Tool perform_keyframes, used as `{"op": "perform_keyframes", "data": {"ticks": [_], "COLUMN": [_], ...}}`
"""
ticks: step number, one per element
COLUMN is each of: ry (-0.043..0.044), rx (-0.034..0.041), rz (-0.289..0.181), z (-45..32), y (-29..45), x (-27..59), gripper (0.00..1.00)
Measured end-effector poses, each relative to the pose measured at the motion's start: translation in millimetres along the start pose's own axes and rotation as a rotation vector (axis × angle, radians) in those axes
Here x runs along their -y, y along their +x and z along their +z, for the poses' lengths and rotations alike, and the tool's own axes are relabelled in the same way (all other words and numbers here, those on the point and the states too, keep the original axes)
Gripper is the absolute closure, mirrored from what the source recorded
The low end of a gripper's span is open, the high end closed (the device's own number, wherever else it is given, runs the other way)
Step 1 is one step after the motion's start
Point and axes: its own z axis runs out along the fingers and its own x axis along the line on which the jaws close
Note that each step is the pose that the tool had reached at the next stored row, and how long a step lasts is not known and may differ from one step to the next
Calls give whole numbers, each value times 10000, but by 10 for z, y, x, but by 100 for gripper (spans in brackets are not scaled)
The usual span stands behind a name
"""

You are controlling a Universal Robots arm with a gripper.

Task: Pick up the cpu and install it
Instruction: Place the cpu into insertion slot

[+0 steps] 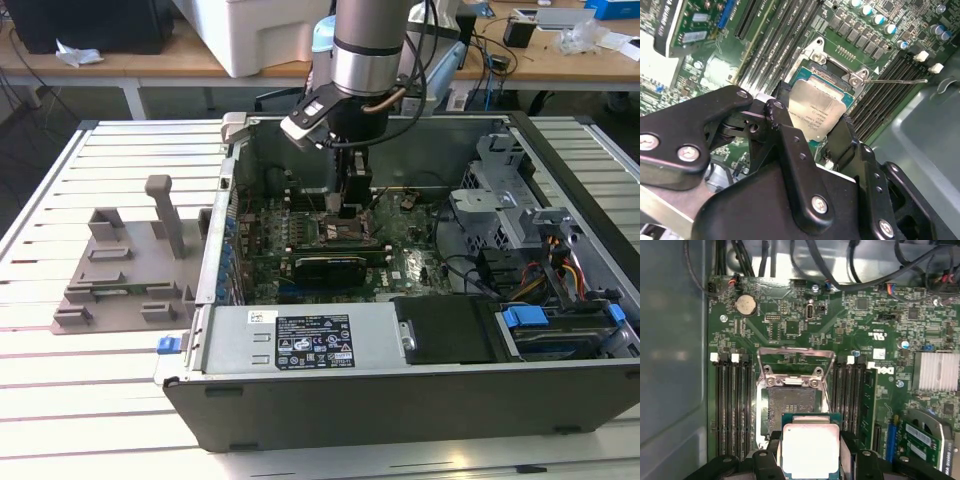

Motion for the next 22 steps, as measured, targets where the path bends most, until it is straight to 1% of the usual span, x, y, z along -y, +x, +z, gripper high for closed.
{"op": "perform_keyframes", "data": {"ticks": [2,4,14,16,22], "ry": [-1,-1,-1,-2,-1], "rx": [3,3,2,2,3], "rz": [-26,-28,-26,-26,-26], "z": [14,24,72,96,137], "y": [32,38,43,44,46], "x": [-9,-10,-13,-14,-16], "gripper": [45,45,45,45,45]}}
